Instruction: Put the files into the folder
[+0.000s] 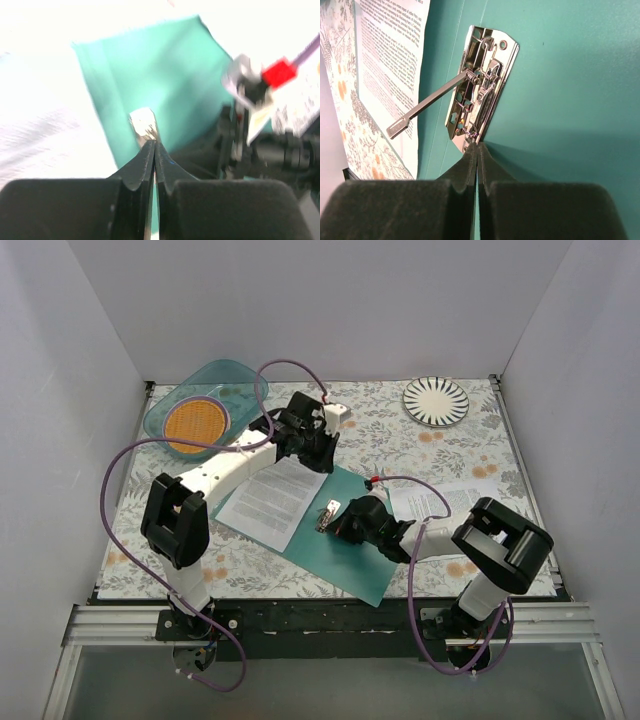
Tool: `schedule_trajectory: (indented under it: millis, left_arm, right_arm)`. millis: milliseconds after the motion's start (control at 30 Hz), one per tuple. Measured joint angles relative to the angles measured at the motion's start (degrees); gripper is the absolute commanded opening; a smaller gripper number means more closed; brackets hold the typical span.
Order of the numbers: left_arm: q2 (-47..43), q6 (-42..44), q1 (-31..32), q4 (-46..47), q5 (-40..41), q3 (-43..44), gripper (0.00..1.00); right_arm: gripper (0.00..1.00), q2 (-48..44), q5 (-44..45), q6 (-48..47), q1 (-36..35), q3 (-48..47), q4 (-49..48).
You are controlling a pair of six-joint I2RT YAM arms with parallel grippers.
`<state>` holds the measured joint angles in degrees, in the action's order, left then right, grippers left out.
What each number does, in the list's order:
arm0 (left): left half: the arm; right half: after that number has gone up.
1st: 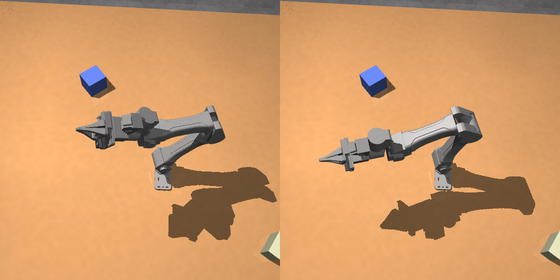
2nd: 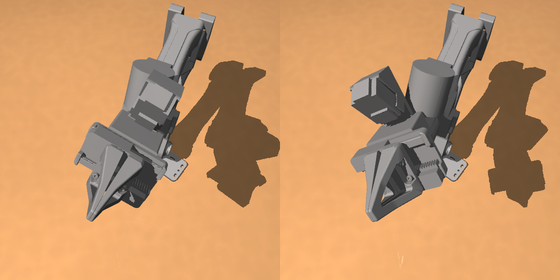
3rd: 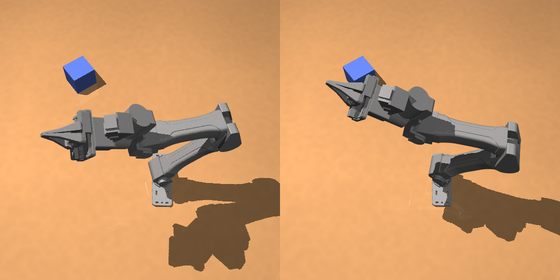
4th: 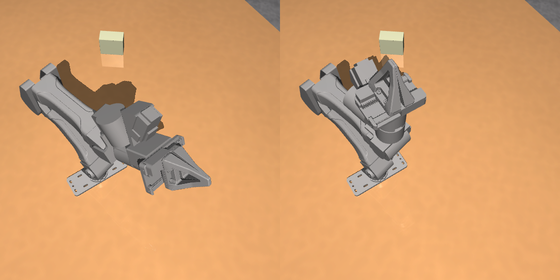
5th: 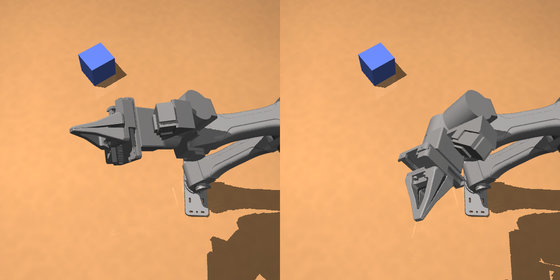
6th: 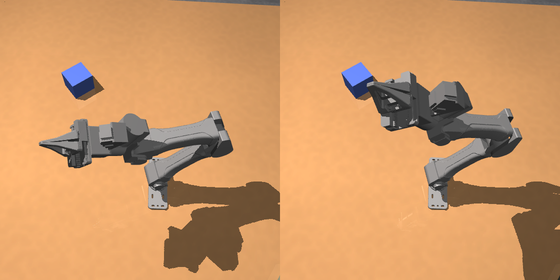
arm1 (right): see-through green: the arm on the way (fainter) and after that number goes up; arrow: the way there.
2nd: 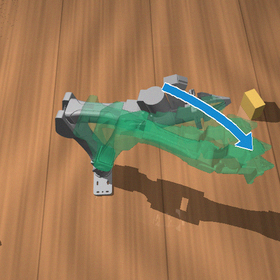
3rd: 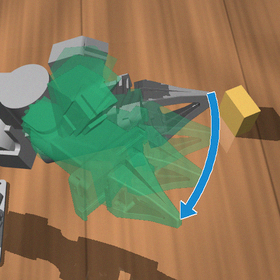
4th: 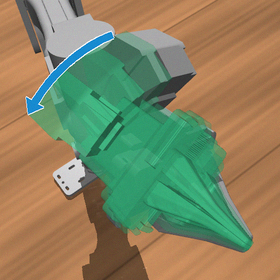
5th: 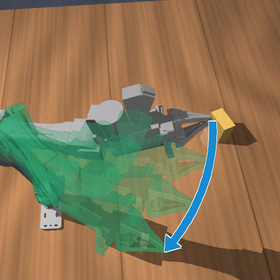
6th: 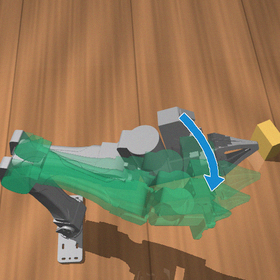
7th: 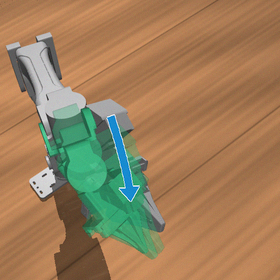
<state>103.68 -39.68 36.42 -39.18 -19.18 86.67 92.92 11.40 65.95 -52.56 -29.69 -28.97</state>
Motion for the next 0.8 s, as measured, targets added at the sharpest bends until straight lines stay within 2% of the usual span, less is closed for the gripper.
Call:
schedule_trajectory:
  millis: [133, 433, 667, 800]
  left_arm:
    - [-0.9, 0.5, -1.6, 3.1, 4.2, 0.9, 0.0]
    - [1.9, 4.9, -4.2, 5.3, 9.6, -15.6, 0.0]
    - [1.7, 7.9, -4.4, 8.4, 11.8, -19.2, 0.0]
    - [0.2, 8.9, -4.5, 11.0, 11.9, -21.6, 0.0]
  right_arm:
    - [0.01, -0.7, -0.3, -0.6, -0.1, 0.3, 0.5]
    - [0.01, -2.4, -1.7, -5.5, -0.1, -0.9, 4.9]
    - [0.01, -5.1, -3.9, -9.4, 0.9, -0.4, 8.5]
    - [0.01, -5.2, -8.1, -10.6, 4.3, -0.4, 9.3]
